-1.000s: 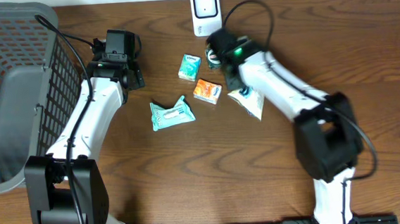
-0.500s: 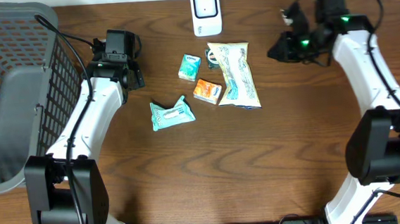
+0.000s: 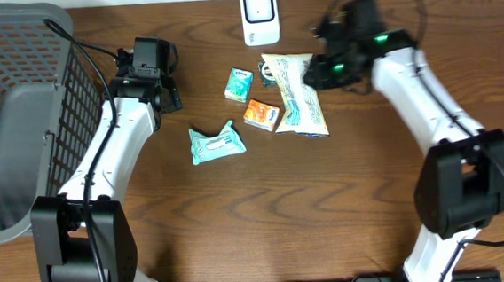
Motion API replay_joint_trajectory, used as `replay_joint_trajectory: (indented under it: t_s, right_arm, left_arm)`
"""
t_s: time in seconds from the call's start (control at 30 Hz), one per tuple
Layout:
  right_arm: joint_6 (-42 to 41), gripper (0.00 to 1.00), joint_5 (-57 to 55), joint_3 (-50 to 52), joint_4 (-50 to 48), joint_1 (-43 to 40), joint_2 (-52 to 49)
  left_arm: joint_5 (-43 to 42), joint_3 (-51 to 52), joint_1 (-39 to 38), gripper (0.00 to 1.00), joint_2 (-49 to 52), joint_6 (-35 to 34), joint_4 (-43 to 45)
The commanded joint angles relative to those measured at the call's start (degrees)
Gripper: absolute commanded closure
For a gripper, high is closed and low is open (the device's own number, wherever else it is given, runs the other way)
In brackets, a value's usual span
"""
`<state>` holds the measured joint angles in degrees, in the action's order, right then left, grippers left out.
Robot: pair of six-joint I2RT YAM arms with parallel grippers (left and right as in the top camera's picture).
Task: Scan the item barcode
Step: 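Grasp the yellow snack bag with the right gripper and lift it, then carry the snack bag rightward with the right gripper, turning it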
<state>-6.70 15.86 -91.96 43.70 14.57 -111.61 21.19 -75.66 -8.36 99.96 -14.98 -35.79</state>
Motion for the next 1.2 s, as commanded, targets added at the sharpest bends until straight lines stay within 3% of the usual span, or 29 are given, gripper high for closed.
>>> replay_joint_trajectory:
  t_s: [0.0,0.13,0.43,0.7,0.83,1.07,1.17]
  right_arm:
    - [-3.50,0.36,-17.70,0.13,-3.39,6.82,-0.48]
    - [-4.22,0.24,-30.64,0.15,-6.99,13.81,-0.76]
    - [-9.60,0.23,-51.71,0.20,-7.15,21.55,-7.02]
    - [-10.64,0.19,-55.19,0.20,-6.49,21.27,-14.64]
    - [-10.62,0.41,-52.92,0.20,-5.20,20.20,-16.72]
    - [-10.62,0.46,-48.26,0.20,-4.13,17.59,-17.16]
    - [-10.62,0.85,-47.74,0.20,-3.72,16.46,-17.16]
  left_arm:
    - [0.92,-0.68,0.04,0.02,-0.24,0.31,-0.20]
    - [0.92,-0.70,0.04,0.02,-0.24,0.31,-0.20]
    - [0.92,-0.70,0.04,0.02,-0.24,0.31,-0.20]
    - [0.92,-0.70,0.04,0.02,-0.24,0.31,-0.20]
    - [0.92,-0.70,0.04,0.02,-0.24,0.31,-0.20]
    - [0.92,-0.70,0.04,0.02,-0.24,0.31,-0.20]
    - [0.92,-0.70,0.04,0.02,-0.24,0.31,-0.20]
